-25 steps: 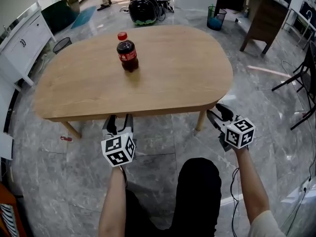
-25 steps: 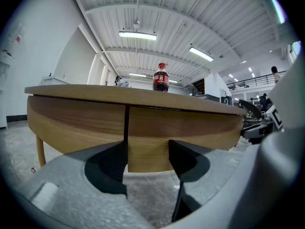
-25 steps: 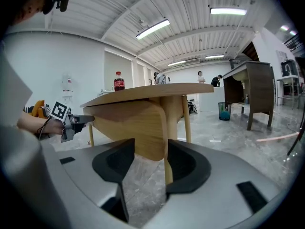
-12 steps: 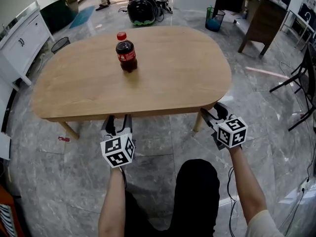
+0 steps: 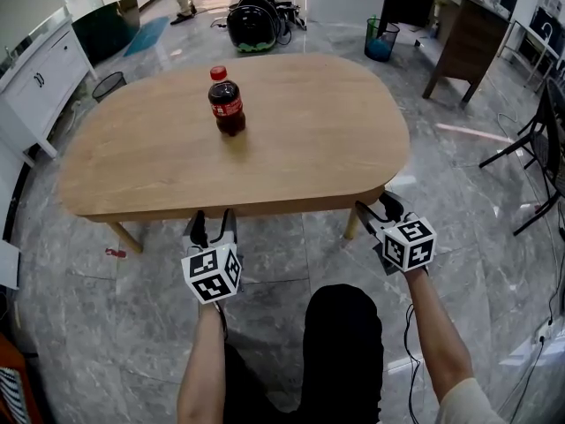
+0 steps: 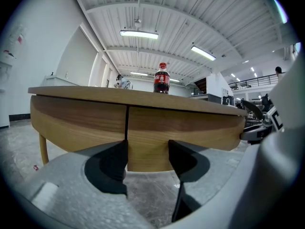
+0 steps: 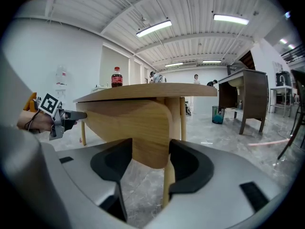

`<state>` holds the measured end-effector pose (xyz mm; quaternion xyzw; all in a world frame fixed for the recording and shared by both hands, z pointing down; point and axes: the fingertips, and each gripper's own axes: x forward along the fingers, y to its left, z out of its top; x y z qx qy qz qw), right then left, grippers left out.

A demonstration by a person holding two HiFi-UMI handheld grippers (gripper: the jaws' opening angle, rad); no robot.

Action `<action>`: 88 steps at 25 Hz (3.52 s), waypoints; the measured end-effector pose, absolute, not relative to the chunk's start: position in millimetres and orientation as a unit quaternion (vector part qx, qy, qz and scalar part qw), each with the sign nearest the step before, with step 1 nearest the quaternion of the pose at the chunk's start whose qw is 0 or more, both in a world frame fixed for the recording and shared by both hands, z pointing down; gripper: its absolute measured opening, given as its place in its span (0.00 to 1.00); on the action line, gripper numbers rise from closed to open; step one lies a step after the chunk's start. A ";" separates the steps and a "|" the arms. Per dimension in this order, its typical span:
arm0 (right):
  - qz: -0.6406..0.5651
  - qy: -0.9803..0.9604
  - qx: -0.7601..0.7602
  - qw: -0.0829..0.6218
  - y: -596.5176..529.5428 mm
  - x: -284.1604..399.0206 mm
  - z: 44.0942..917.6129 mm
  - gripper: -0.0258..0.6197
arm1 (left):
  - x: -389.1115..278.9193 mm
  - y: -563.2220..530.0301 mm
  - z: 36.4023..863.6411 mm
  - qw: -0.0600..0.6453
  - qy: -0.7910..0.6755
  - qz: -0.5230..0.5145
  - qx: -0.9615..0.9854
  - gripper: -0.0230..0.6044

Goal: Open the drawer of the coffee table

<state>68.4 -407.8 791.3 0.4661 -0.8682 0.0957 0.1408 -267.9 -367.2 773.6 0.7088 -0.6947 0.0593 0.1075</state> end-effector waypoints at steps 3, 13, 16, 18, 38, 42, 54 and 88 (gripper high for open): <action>0.099 -0.867 0.469 0.137 -402.1 69.8 791.1 0.43 | -267.0 -361.5 773.1 0.108 -0.693 0.060 0.710 0.45; 0.109 -0.861 0.482 0.121 -392.3 71.1 790.4 0.43 | -266.7 -350.7 773.1 0.111 -0.688 0.061 0.715 0.45; 0.110 -0.862 0.481 0.121 -389.5 70.8 790.3 0.43 | -267.1 -347.7 772.8 0.111 -0.688 0.062 0.714 0.45; 0.110 -0.861 0.481 0.120 -386.7 70.8 790.5 0.43 | -267.0 -344.9 773.0 0.111 -0.688 0.063 0.715 0.45; 0.116 -0.858 0.488 0.114 -375.3 71.6 790.1 0.43 | -265.3 -333.6 772.5 0.109 -0.686 0.068 0.716 0.45; 0.114 -0.858 0.488 0.110 -371.9 72.5 788.9 0.43 | -264.4 -330.4 771.7 0.107 -0.687 0.065 0.716 0.44; 0.122 -0.854 0.492 0.116 -362.8 74.2 789.7 0.43 | -263.8 -321.3 772.0 0.114 -0.686 0.066 0.715 0.45; 0.105 -0.892 0.425 0.116 -363.6 72.7 786.5 0.44 | -261.3 -323.6 759.5 0.035 -0.596 0.101 0.796 0.45</action>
